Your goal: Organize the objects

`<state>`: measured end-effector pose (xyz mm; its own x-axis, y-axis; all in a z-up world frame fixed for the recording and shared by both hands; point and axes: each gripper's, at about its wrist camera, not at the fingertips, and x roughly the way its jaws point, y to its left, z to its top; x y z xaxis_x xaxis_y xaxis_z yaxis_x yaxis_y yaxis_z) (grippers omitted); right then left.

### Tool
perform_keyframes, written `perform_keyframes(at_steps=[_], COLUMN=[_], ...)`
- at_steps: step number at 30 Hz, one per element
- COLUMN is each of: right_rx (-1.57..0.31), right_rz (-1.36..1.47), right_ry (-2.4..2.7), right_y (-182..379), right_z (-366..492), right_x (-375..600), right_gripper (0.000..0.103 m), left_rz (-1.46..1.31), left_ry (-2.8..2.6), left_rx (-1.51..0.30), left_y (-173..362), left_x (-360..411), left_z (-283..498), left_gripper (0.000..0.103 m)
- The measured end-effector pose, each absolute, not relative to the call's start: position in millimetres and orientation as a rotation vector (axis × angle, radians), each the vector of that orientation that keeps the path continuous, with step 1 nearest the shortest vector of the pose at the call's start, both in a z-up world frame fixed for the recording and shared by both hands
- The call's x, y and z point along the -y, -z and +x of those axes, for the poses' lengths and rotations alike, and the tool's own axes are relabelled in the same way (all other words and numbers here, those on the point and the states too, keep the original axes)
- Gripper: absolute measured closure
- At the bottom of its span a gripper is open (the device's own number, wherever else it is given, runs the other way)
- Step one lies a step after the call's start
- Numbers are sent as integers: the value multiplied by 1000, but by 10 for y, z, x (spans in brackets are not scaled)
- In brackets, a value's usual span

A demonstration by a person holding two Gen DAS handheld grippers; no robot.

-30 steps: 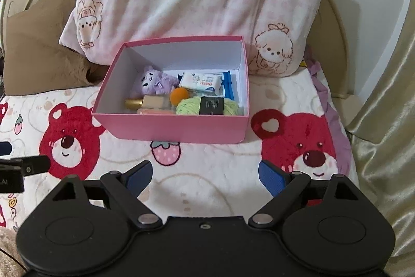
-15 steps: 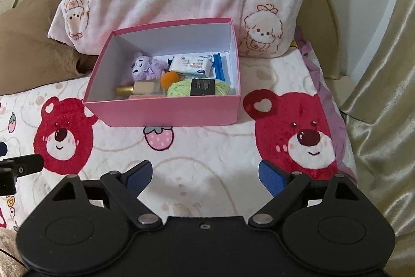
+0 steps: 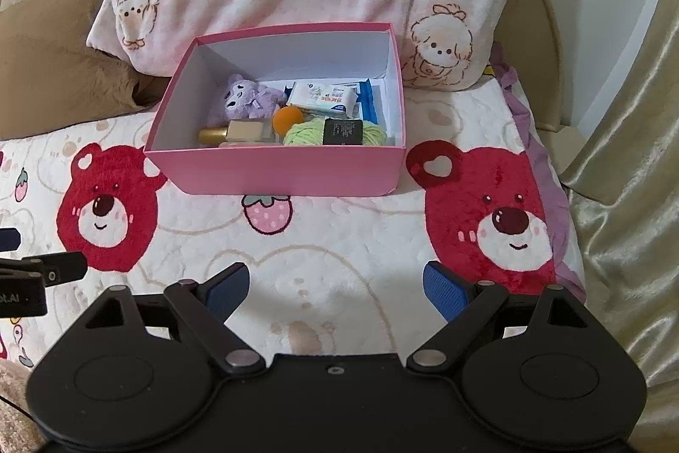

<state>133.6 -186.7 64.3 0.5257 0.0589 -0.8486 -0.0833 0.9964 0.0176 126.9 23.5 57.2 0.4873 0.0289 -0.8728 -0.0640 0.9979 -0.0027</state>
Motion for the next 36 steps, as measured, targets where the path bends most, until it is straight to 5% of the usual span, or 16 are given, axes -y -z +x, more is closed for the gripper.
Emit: perform_keyframes(at_steps=[36], right_rx=[-1005], right_rz=[-65], right_ry=[-74], right_y=[-694], right_z=[1293], right_x=[1792], right_gripper=[11], left_rz=[-81], left_ry=[-83], left_rx=[-1097], left_y=[-484], left_x=[-384], left_z=[1258], left_gripper=[1])
